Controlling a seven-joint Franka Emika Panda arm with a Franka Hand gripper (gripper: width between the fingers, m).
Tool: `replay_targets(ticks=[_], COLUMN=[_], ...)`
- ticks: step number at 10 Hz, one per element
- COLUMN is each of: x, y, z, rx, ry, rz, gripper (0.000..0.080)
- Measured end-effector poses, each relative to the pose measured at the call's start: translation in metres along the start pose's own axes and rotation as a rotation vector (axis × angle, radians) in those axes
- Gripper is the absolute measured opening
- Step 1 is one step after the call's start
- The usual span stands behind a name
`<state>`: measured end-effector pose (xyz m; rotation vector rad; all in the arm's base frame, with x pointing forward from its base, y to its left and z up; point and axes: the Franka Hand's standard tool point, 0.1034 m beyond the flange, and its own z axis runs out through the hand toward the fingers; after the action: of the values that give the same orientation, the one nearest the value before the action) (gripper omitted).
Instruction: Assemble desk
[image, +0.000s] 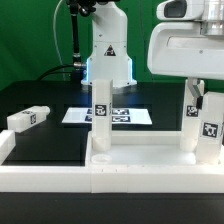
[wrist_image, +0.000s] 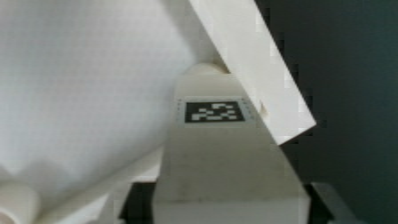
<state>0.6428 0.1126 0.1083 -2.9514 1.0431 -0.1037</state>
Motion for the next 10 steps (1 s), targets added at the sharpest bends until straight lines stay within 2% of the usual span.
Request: replay_targets(ticks=[2,3,6,9,10], x=[0.0005,0.0014,0.0007,-0.0009,-0.0012], y=[0.0006,0.0027,0.0085,0.0068,0.0065], z=[0.0001,0.0003,0.0002,0.0002,0.0004], rx=[-0.001,0.008,0.072,0.08,0.079], ry=[0.001,-0.007,-0.047,-0.063,-0.065], rz=[0.118,0.264,0.671,0.869,0.933], gripper=[0.0288,0.0288,0.0289,0.0289,0.0321])
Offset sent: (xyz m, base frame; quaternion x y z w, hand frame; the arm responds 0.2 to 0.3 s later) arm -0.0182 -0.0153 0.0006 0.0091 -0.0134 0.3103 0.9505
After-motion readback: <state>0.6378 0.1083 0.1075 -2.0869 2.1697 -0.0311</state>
